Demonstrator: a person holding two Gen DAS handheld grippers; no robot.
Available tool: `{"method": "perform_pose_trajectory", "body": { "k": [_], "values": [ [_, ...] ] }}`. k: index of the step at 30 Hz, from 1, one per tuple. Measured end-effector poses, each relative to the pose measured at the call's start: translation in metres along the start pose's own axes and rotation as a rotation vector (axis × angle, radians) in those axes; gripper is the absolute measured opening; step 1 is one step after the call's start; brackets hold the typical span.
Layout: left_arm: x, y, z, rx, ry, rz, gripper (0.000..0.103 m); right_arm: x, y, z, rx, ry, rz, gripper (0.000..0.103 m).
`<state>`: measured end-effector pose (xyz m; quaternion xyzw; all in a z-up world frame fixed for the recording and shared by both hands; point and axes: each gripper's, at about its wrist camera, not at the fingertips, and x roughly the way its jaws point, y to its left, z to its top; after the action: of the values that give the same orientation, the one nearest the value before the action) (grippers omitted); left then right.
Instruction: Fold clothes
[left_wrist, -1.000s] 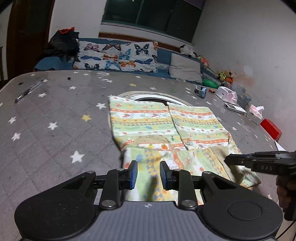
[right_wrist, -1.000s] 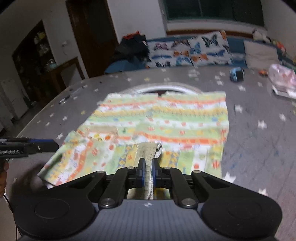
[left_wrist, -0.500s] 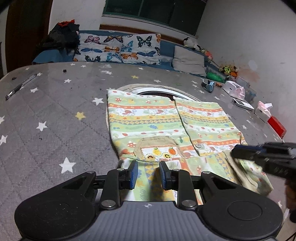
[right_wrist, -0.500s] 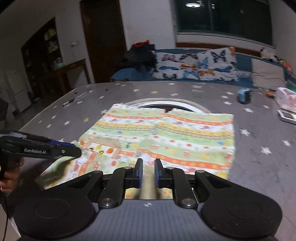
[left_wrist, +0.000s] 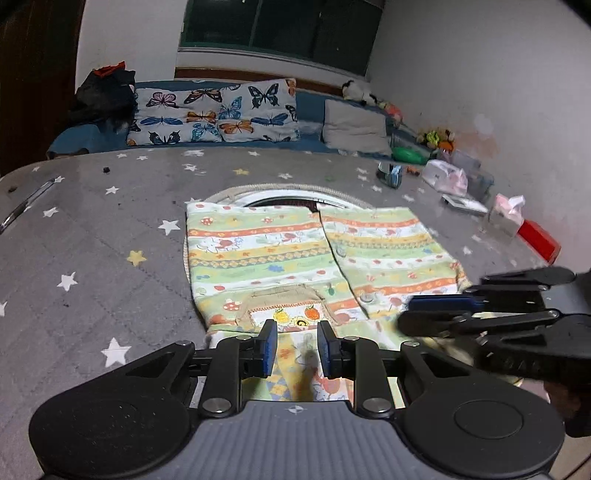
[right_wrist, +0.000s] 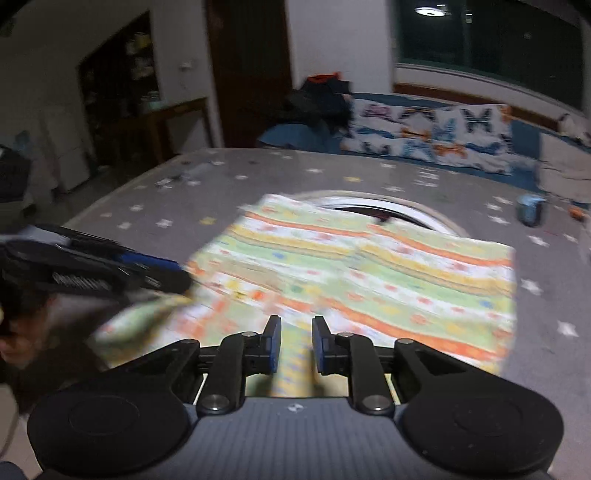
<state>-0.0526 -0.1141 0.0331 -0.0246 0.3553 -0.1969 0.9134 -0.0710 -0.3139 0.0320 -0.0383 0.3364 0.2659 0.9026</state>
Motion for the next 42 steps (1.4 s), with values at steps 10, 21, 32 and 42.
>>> {"method": "perform_pose_trajectory", "body": {
  "k": [10, 21, 32, 42],
  "values": [
    [0.011, 0.016, -0.006, -0.043, 0.029, 0.015, 0.026, 0.018, 0.01, -0.014, -0.079, 0.048, -0.002, 0.017],
    [-0.019, -0.017, -0.008, 0.041, -0.013, -0.059, 0.025, -0.038, -0.02, -0.042, 0.005, 0.045, -0.07, 0.021],
    [-0.021, -0.032, -0.038, 0.121, 0.077, -0.103, 0.026, -0.052, -0.014, -0.059, 0.007, 0.05, -0.038, 0.025],
    [-0.059, -0.051, -0.041, 0.031, 0.143, -0.174, 0.04, -0.075, -0.023, -0.073, 0.02, 0.062, -0.071, 0.026]
  ]
}}
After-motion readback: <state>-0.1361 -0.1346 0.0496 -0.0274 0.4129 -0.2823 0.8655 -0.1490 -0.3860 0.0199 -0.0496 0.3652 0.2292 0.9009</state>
